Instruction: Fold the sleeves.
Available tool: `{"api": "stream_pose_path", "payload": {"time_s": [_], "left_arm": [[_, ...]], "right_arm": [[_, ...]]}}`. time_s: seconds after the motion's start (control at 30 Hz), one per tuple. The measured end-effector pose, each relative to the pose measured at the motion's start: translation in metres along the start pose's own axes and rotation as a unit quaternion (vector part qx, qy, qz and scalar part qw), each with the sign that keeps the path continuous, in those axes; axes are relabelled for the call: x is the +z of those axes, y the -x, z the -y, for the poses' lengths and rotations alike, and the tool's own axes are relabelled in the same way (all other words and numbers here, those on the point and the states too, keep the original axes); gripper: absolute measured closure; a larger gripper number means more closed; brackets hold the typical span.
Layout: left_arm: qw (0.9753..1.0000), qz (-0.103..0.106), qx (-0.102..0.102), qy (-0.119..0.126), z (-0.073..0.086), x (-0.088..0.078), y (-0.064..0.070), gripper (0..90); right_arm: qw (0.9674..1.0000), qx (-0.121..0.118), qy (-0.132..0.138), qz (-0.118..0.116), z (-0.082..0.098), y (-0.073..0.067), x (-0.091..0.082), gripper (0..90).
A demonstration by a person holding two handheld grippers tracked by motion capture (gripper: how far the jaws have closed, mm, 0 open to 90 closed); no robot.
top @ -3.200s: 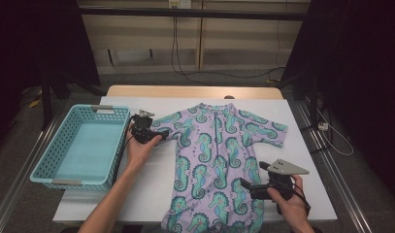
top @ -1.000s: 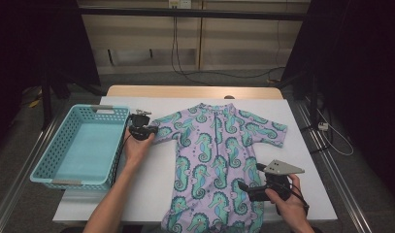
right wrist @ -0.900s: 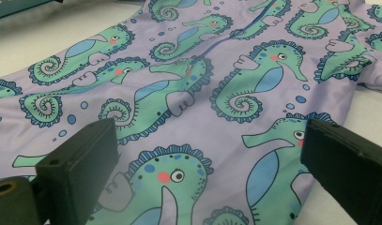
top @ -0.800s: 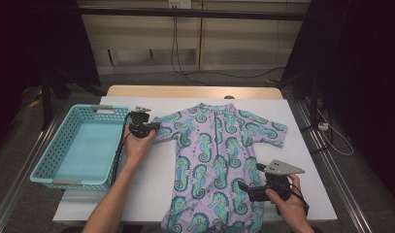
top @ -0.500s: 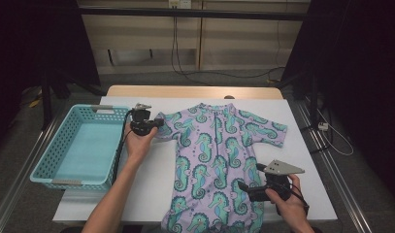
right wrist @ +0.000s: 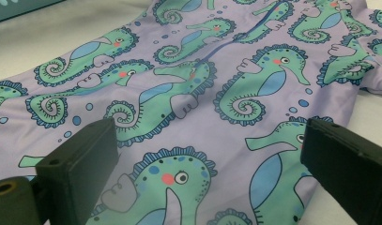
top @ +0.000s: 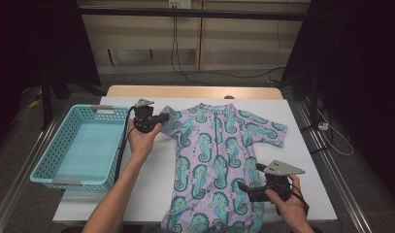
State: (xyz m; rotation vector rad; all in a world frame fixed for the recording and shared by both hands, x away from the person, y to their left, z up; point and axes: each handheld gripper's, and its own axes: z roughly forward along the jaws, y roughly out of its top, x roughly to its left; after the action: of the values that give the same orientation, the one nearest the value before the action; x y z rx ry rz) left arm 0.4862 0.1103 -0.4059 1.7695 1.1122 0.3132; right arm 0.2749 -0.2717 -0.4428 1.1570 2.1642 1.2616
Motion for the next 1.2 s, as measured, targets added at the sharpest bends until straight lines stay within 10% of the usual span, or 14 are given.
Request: {"api": "stream_pose_path", "payload": {"time_s": [0.27,1.2], "left_arm": [[0.9998,0.013,0.010,0.012,-0.019,-0.004,0.007,87.9],[0.9974,0.053,0.043,-0.022,-0.014,0.046,0.052,87.7]], "right_arm": [[1.0000,-0.001,-0.001,-0.002,0.000,0.000,0.000,3.9],[1.0000,0.000,0.000,-0.006,0.000,0.000,-0.001,3.9]]}}
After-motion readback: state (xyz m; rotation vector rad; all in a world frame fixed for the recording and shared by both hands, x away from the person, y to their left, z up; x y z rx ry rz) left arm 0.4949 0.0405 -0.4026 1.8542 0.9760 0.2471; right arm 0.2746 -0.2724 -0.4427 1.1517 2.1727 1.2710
